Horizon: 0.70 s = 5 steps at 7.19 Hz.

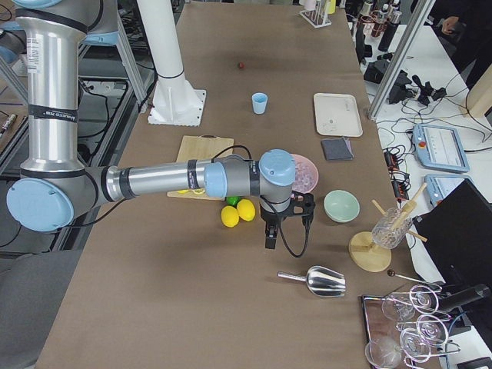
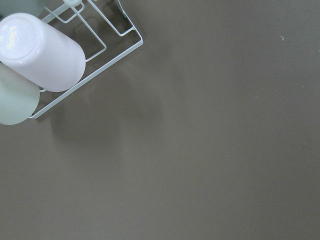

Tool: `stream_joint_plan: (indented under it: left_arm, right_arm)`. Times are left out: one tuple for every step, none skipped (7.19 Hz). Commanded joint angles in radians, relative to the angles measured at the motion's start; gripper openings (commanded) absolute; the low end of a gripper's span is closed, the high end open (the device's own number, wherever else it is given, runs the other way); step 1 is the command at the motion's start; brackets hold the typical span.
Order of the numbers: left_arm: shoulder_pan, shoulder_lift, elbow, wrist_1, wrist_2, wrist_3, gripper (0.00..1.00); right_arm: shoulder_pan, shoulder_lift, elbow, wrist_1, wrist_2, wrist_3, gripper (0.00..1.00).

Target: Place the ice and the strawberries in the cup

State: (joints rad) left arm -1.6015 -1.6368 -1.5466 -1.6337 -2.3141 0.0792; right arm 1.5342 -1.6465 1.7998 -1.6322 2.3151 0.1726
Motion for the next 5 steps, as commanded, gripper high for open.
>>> stream_joint_plan:
  left_arm:
    - [0.002, 0.011, -0.003, -0.006, -0.002, 0.008, 0.98]
    - [0.002, 0.014, -0.01, -0.006, -0.002, 0.005, 0.98]
    - [0.0, 0.012, -0.016, -0.006, -0.002, 0.004, 0.98]
    - [0.002, 0.011, -0.014, -0.006, -0.002, 0.002, 0.98]
    - [0.002, 0.012, -0.018, -0.006, -0.002, 0.002, 0.98]
  right_arm:
    - [0.0, -0.01, 0.004, 0.002, -0.002, -0.001, 1.0]
    - [0.001, -0.016, 0.006, 0.005, -0.002, -0.001, 1.0]
    - [0.003, -0.022, 0.006, 0.006, -0.002, -0.001, 1.0]
    - [0.003, -0.025, 0.015, 0.006, -0.002, -0.001, 1.0]
    - [0.003, -0.018, 0.015, 0.003, -0.003, -0.001, 1.0]
